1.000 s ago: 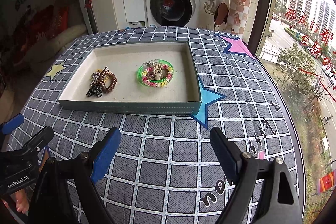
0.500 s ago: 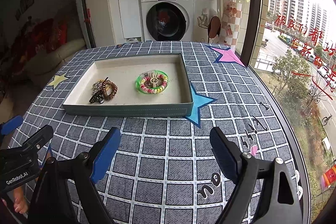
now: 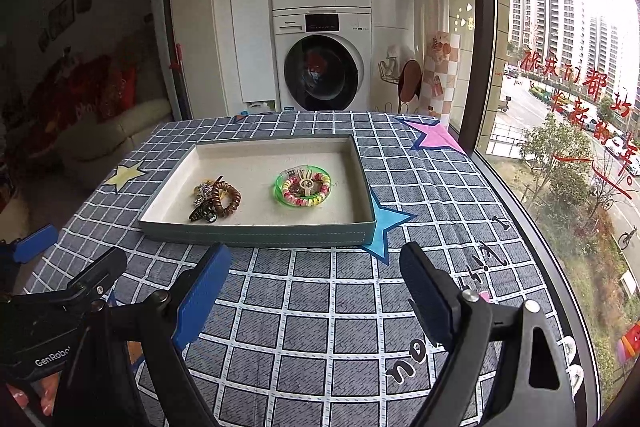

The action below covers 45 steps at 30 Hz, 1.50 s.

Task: Organize jewelry

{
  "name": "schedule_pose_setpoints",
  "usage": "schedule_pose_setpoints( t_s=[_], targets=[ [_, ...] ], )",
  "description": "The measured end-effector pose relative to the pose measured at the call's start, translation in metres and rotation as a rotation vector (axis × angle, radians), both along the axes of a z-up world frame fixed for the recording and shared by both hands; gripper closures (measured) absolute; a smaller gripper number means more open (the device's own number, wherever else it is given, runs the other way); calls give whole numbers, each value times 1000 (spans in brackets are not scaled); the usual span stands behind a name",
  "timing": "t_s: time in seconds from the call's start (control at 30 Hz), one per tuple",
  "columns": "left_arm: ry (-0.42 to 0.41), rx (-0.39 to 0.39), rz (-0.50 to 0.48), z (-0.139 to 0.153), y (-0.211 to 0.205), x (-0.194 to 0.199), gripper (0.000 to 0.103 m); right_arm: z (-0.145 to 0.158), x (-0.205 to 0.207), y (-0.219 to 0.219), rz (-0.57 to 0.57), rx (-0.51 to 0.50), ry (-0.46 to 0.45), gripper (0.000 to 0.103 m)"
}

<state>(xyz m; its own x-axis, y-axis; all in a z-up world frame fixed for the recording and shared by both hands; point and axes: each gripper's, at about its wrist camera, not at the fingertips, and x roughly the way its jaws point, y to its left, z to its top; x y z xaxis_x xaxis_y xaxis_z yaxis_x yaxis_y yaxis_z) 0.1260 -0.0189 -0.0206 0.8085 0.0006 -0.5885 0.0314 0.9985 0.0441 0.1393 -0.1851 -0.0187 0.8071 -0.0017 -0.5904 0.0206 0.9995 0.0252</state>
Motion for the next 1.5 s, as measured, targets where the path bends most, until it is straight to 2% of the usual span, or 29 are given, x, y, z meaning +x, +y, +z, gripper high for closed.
schedule_pose_setpoints(
  t_s=[0.57,1.5],
  targets=[
    [37,-3,23,-6,6,5,0,-4,4,3,6,-4,19,14],
    [38,-2,18,-8,6,4,0,-3,5,5,8,6,24,14]
  ],
)
